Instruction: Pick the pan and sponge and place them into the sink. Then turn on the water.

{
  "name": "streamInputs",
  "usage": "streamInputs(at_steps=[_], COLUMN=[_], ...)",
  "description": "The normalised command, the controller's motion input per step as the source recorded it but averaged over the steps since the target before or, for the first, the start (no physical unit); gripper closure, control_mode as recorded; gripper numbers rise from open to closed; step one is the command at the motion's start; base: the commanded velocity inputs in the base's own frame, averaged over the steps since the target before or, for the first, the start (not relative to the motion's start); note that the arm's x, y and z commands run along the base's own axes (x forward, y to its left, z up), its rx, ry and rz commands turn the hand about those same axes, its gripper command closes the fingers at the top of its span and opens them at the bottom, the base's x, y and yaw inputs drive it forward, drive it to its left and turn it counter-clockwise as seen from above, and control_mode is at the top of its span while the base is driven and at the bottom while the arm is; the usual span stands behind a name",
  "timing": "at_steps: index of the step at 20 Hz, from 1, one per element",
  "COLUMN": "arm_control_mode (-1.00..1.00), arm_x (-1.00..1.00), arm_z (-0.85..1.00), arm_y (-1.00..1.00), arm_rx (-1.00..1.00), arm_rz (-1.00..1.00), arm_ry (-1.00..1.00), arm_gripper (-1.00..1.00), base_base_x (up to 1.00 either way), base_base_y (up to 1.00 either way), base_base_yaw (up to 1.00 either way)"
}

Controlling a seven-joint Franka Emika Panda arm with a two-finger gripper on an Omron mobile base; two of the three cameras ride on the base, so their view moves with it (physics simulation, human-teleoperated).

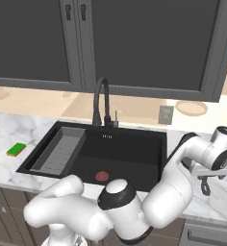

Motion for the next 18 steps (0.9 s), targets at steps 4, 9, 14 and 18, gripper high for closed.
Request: streamInputs(at_steps=[4, 9, 14, 18], arm_control_mode=[-1.0, -1.0, -1.0, -1.0], arm_x=[0.07, 0.05, 0.0, -0.05], arm_z=[-0.07, -0.02, 0.0, 0.0], arm_y=[-0.19, -0.08, 0.0, 0.0], arm_rx=[0.0, 0.0, 0.0, 0.0], arm_rz=[0.02, 0.03, 0.01, 0.0], arm_ry=[0.0, 0.0, 0.0, 0.01], arm_gripper=[-1.0, -1.0, -1.0, -1.0], base_base_x=[0.0, 0.0, 0.0, 0.0], base_base_y=[0.0, 0.0, 0.0, 0.0], base_base_yaw=[0.0, 0.0, 0.0, 0.0])
